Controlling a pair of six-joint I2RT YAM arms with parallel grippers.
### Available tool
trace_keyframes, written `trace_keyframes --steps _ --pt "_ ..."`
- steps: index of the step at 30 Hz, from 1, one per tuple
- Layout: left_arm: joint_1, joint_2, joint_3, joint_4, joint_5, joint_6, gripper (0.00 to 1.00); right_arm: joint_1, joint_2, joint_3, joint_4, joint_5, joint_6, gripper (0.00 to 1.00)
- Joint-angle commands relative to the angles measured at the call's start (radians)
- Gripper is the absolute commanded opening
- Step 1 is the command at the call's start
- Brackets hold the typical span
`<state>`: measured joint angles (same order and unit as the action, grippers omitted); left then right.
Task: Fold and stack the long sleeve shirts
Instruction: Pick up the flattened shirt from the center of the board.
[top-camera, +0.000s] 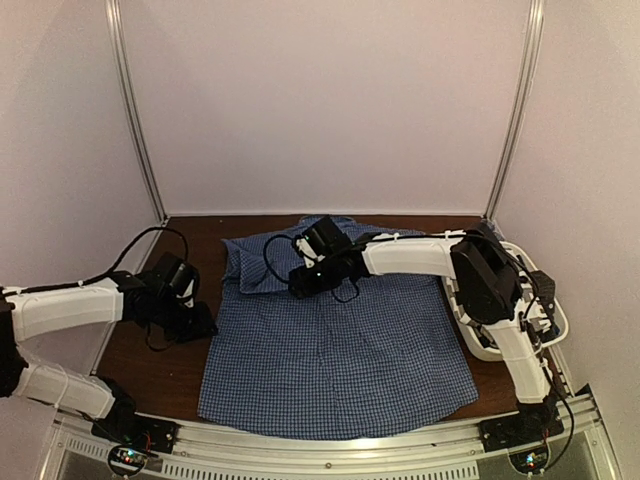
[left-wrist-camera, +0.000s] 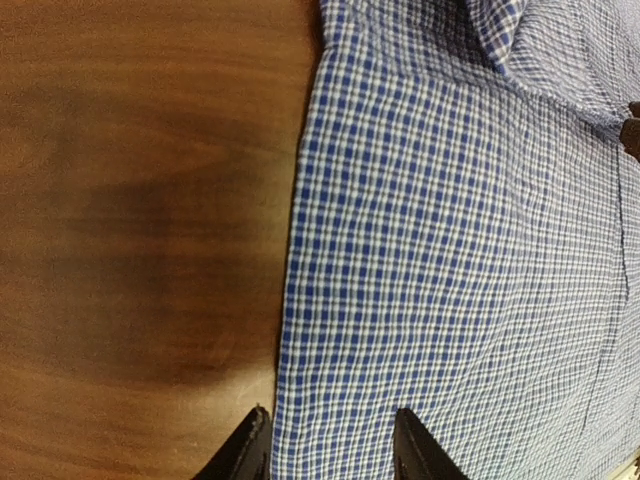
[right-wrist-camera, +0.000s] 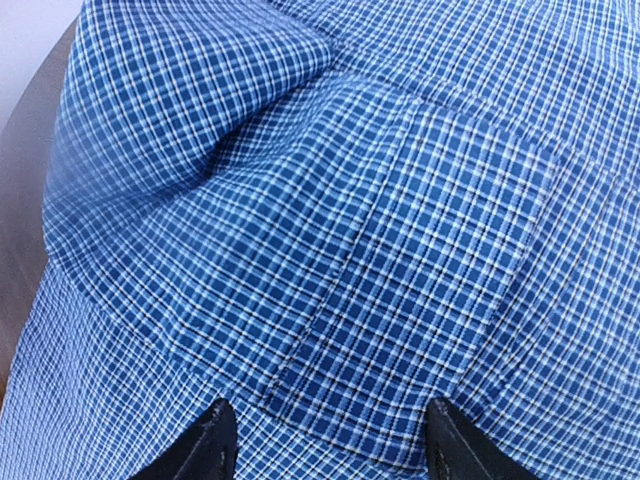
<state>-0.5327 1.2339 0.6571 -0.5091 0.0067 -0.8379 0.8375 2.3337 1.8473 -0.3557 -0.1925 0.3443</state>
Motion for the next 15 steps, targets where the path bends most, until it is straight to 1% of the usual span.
trace_keyframes --steps 1,4,8,12,15 --pt "-0.05 -0.105 -0.049 -0.088 -0.022 -0.095 0.43 0.022 0.028 0.029 -0.025 0.066 0.027 0.65" --pt "-0.155 -0.165 -0.063 -0.17 -0.117 -0.201 0.45 0.025 0.032 0.027 -0.023 0.095 0.039 0.64" --pt "-0.233 -0.205 -0.124 -0.188 -0.132 -0.302 0.45 0.035 0.045 0.035 -0.024 0.121 0.044 0.6" --pt "-0.315 -0.206 -0.153 -0.211 -0.151 -0.397 0.47 0.051 0.059 0.053 -0.046 0.149 0.034 0.52" --pt "-0.354 -0.203 -0.168 -0.213 -0.154 -0.438 0.49 0.056 0.062 0.056 -0.051 0.164 0.026 0.44"
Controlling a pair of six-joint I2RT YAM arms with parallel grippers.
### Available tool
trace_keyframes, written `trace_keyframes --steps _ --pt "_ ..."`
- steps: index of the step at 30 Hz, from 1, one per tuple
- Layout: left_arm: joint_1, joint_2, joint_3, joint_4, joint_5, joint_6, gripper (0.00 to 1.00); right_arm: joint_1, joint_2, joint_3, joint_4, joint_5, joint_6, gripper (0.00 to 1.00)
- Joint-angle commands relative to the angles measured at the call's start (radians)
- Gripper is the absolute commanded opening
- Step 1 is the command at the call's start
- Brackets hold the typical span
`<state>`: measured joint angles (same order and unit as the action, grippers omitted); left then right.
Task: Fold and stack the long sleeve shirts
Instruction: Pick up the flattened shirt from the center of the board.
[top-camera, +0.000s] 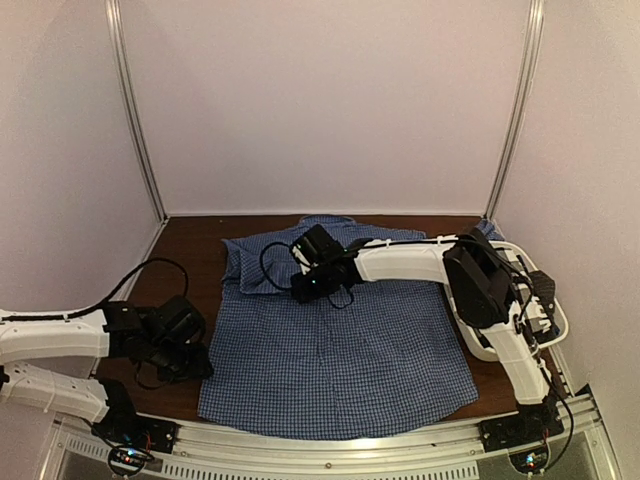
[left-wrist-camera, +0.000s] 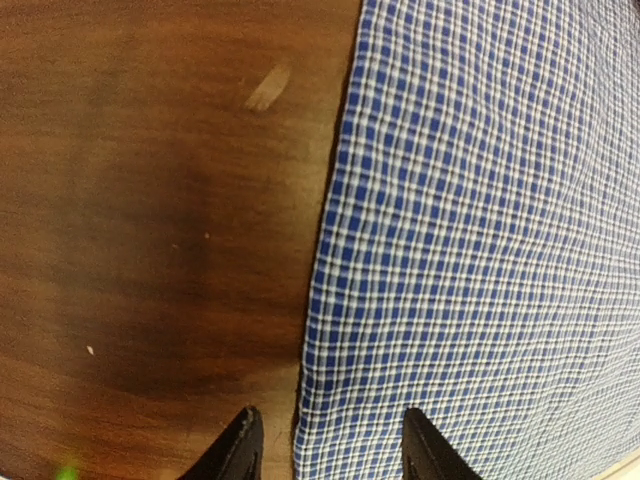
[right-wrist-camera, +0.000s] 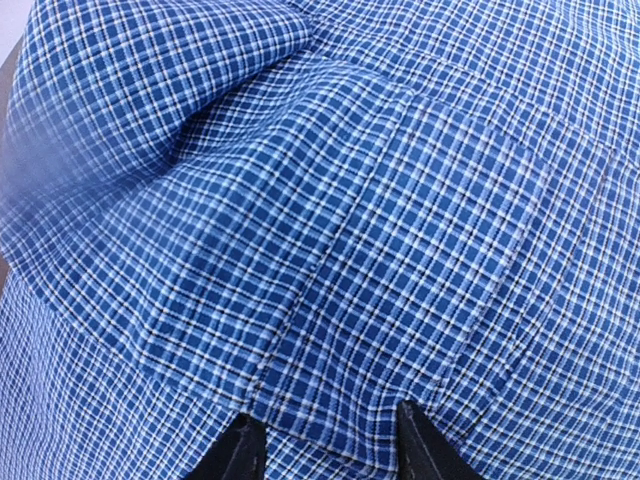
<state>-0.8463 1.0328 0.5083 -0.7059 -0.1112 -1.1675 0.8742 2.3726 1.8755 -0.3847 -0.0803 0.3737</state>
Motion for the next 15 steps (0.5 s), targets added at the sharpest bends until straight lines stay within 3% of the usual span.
trace_keyframes --steps 1,7,15 --pt "-0.048 -0.001 -0.021 -0.017 -0.033 -0.115 0.49 0.02 0.023 0.029 -0.023 0.054 -0.005 0.42" --pt "-0.093 0.024 -0.04 -0.014 -0.011 -0.149 0.49 0.022 0.023 0.058 -0.047 0.074 -0.018 0.26" --pt "-0.148 0.04 -0.071 0.036 0.044 -0.172 0.37 0.022 0.02 0.138 -0.077 0.118 -0.039 0.12"
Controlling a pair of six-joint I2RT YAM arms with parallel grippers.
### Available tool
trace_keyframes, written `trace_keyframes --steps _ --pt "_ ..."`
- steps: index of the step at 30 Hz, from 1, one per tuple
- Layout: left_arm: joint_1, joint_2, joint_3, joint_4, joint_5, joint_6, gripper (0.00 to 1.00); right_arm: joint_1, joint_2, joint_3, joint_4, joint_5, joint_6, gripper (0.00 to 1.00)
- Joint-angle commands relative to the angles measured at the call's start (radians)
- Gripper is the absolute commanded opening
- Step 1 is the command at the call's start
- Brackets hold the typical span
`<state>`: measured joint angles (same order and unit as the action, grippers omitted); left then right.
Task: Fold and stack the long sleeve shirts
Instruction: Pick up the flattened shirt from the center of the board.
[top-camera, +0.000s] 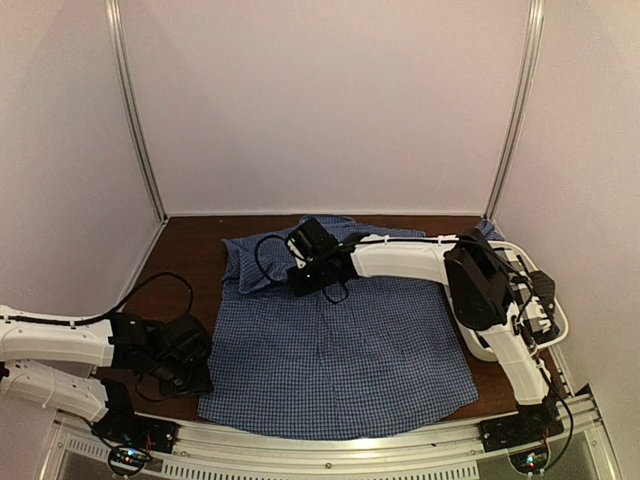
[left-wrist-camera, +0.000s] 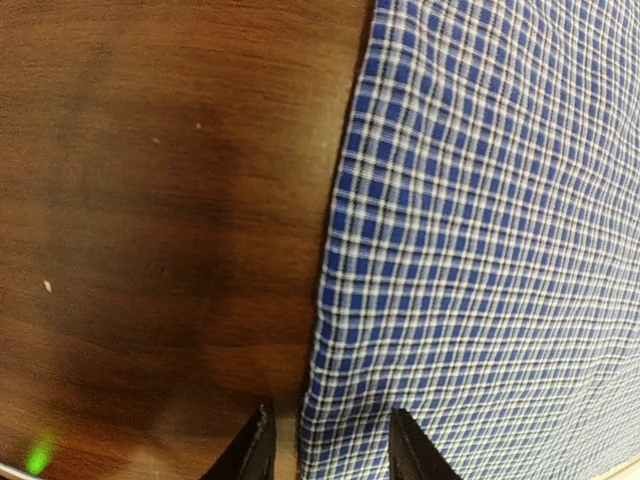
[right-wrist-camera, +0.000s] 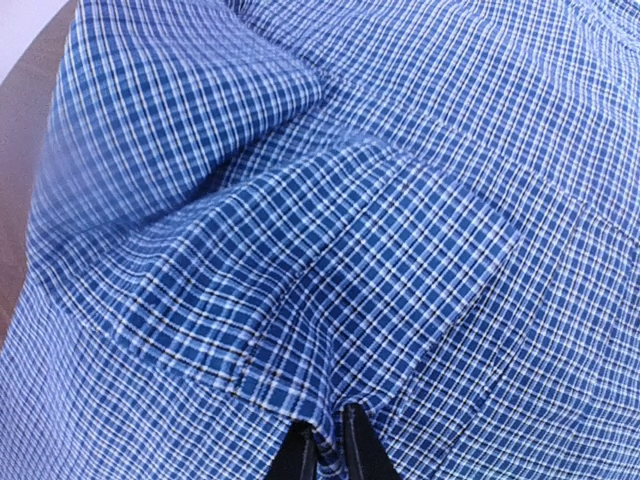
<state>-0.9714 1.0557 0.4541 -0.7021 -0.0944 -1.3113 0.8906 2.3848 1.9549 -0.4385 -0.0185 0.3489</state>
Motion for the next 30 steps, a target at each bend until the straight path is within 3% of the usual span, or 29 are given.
trace_keyframes --steps 1,11,20,30 --pt "-0.027 0.024 -0.016 0.033 0.03 -0.029 0.33 0.005 0.007 0.07 -0.028 0.064 -0.018 0.11" --pt "-0.045 0.042 0.026 0.036 0.029 0.011 0.0 -0.023 -0.003 0.225 -0.088 0.181 -0.083 0.08" --pt "-0.046 0.15 0.271 0.042 0.052 0.246 0.0 -0.166 -0.089 0.275 -0.057 0.276 -0.163 0.05" --pt "-0.082 0.451 0.608 0.091 0.262 0.56 0.0 -0.355 -0.24 0.142 -0.003 0.319 -0.177 0.01"
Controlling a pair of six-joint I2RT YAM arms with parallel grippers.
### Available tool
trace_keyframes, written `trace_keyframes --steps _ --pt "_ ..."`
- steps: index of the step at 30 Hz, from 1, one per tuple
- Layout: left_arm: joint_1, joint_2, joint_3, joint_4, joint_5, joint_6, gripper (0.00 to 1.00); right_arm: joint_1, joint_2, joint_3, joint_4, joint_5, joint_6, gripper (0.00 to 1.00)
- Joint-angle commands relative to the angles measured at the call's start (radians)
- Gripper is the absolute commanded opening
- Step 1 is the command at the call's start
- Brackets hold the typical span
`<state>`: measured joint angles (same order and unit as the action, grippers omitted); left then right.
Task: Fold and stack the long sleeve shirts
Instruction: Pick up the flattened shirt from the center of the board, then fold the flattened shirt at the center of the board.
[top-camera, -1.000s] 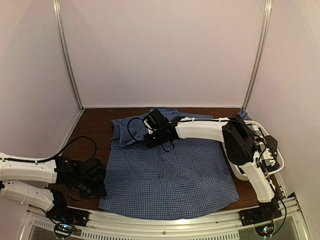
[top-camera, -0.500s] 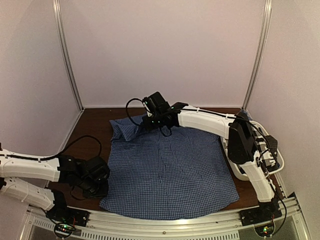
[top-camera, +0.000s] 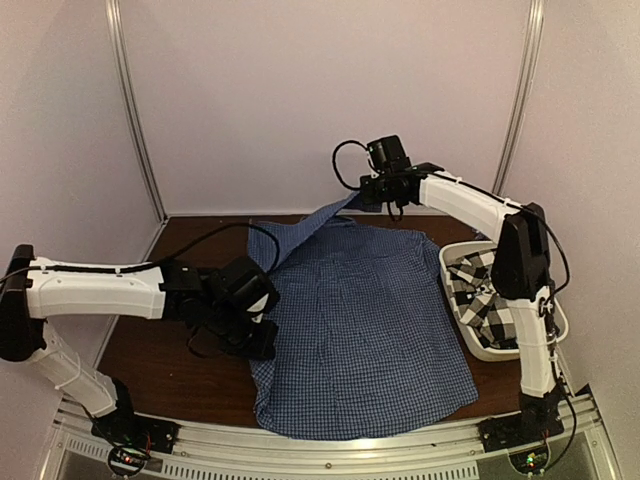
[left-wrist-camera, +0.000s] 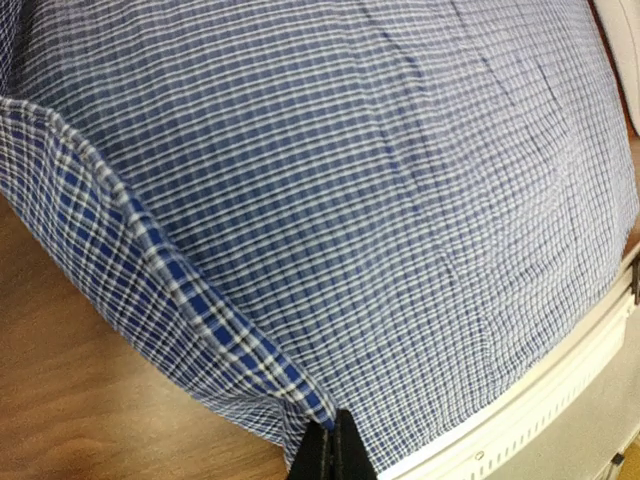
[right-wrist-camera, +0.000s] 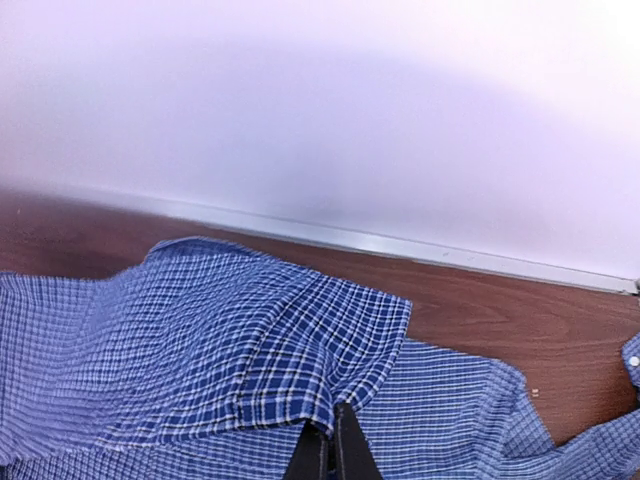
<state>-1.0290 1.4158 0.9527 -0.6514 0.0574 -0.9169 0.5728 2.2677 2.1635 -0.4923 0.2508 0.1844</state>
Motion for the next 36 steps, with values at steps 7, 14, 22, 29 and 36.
trace_keyframes --steps 7,14,22,29,36 --pt "-0.05 0.281 0.286 0.055 0.272 0.281 0.0 -0.131 -0.229 -0.216 0.109 0.043 -0.005 0.01" --pt "-0.063 0.367 0.331 0.058 0.362 0.32 0.0 -0.165 -0.294 -0.314 0.139 0.051 -0.003 0.0" --pt "-0.072 0.364 0.298 0.066 0.389 0.312 0.0 -0.164 -0.392 -0.432 0.177 0.066 0.014 0.0" --pt "-0.077 0.366 0.282 0.086 0.405 0.308 0.0 -0.163 -0.47 -0.545 0.198 0.106 0.029 0.0" --pt "-0.083 0.385 0.287 0.092 0.421 0.314 0.0 -0.16 -0.538 -0.612 0.199 0.133 0.032 0.0"
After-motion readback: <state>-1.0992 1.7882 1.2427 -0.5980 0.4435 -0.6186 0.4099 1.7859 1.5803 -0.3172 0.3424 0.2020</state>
